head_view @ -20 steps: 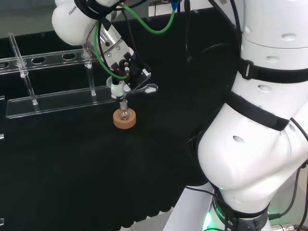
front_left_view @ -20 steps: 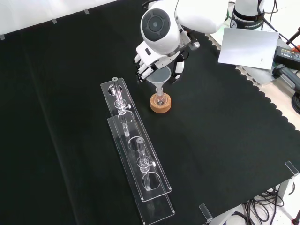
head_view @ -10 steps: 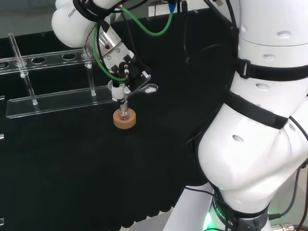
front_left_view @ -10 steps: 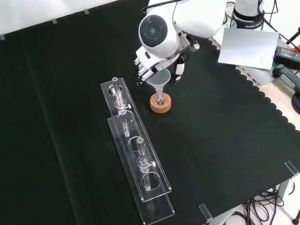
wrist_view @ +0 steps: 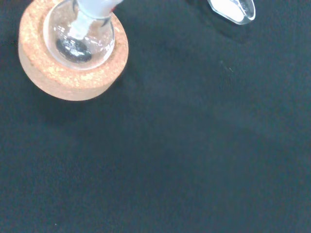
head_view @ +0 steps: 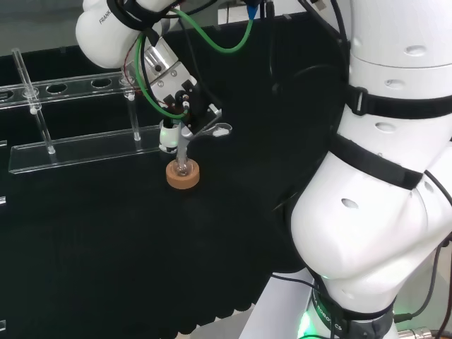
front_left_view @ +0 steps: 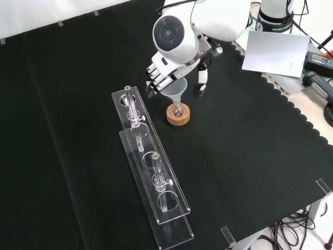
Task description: Place the funnel on the round-bottom flask.
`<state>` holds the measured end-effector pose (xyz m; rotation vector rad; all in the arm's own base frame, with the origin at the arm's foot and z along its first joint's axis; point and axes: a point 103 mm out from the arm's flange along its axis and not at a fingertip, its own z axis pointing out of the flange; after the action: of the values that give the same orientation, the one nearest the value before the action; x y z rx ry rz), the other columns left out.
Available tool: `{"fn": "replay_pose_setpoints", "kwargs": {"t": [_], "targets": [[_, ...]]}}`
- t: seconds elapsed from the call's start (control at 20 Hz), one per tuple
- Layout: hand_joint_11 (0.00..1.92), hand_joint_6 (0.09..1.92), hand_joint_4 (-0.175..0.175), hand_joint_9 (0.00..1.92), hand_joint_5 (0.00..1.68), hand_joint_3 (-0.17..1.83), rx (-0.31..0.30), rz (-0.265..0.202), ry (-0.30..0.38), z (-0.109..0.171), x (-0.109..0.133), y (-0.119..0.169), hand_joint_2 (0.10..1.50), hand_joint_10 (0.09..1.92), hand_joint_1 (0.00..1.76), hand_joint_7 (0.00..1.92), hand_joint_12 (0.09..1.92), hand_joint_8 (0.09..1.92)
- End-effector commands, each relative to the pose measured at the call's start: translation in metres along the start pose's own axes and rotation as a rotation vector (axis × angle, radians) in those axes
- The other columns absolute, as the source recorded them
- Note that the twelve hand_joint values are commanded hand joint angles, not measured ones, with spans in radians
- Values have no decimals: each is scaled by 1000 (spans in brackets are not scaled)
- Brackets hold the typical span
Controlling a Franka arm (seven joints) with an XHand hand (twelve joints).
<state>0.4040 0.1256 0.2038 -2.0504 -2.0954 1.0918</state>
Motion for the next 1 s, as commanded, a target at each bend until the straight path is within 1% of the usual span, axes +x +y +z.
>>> {"fn": "replay_pose_setpoints", "kwargs": {"t": [0.05, 0.15, 0.25, 0.35, 0.45, 0.55, 0.65, 0.8, 0.9, 1.0], "targets": [[2, 87, -39, 3, 7, 318, -54, -32, 37, -6, -3, -11, 600, 665, 503, 0, 1481, 87], [0, 87, -39, 0, 1, 302, -75, -36, 51, -9, -6, -15, 599, 657, 490, 0, 1481, 87], [0, 87, -39, 0, 0, 257, -117, -35, 89, -16, -14, -23, 614, 674, 469, 0, 1491, 87], [1, 87, -41, 0, 1, 224, -129, -27, 121, -23, -23, -29, 626, 717, 451, 8, 1503, 87], [20, 87, -43, 15, 18, 197, -143, -28, 166, -28, -33, -34, 637, 773, 444, 37, 1500, 87], [52, 87, -50, 88, 61, 182, -176, -35, 232, -33, -47, -42, 662, 782, 452, 116, 1479, 93], [92, 87, -53, 168, 109, 168, -198, -38, 287, -36, -59, -47, 692, 749, 477, 130, 1455, 247], [138, 87, -53, 248, 158, 171, -201, -34, 348, -38, -78, -52, 722, 723, 518, 73, 1441, 534], [153, 87, -54, 267, 167, 175, -198, -28, 386, -38, -94, -54, 729, 722, 527, 56, 1438, 607], [161, 87, -55, 276, 170, 178, -202, -24, 404, -40, -104, -54, 731, 721, 530, 49, 1437, 633]]}}
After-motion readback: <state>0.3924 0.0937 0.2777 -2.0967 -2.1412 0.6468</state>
